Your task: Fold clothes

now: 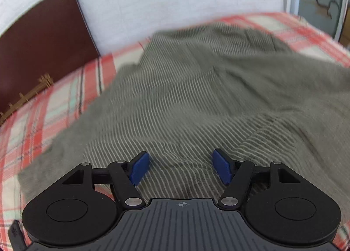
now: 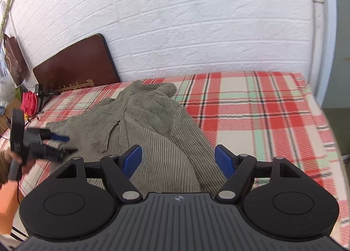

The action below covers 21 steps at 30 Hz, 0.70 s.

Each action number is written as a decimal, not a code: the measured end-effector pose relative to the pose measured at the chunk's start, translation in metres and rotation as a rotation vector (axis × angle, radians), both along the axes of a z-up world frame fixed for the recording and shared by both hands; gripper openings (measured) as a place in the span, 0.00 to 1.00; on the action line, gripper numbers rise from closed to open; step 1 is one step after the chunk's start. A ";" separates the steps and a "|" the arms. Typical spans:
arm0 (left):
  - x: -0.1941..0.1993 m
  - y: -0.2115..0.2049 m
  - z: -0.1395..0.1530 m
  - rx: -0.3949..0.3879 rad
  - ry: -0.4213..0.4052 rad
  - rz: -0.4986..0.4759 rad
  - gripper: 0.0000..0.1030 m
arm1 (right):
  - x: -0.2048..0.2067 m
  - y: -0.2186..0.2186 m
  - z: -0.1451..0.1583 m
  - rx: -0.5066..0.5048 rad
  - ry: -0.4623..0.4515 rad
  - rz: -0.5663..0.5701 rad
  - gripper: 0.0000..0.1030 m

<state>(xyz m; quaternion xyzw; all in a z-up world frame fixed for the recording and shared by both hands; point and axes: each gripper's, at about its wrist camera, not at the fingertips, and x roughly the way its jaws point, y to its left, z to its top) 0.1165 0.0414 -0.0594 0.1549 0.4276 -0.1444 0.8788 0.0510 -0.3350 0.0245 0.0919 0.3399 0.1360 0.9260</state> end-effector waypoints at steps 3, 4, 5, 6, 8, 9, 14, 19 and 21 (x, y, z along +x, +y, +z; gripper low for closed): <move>-0.003 0.011 -0.003 -0.031 0.031 0.014 0.74 | 0.026 0.008 -0.007 0.012 0.024 0.007 0.75; -0.002 0.015 0.005 -0.051 0.039 0.021 0.74 | 0.033 0.010 -0.008 0.013 0.027 0.009 0.75; -0.001 0.019 0.017 -0.076 0.030 0.022 0.76 | 0.040 0.013 -0.010 0.015 0.030 0.012 0.75; 0.001 0.023 0.029 -0.076 -0.015 0.025 0.76 | 0.048 0.016 -0.010 0.011 0.032 0.020 0.75; 0.006 0.031 0.055 -0.074 -0.103 0.032 0.78 | 0.062 0.021 -0.010 0.008 0.035 0.034 0.75; 0.014 0.035 0.066 -0.069 -0.145 0.049 0.80 | 0.070 0.024 -0.010 0.013 0.035 0.039 0.75; 0.087 0.064 0.087 -0.147 -0.162 0.159 0.82 | 0.111 0.035 -0.013 0.077 0.049 0.039 0.75; 0.172 0.066 0.057 -0.154 -0.023 0.214 0.74 | 0.154 0.055 -0.019 0.087 0.058 0.020 0.75; 0.192 0.061 0.044 -0.128 0.000 0.211 0.70 | 0.172 0.064 -0.025 0.070 0.066 0.013 0.73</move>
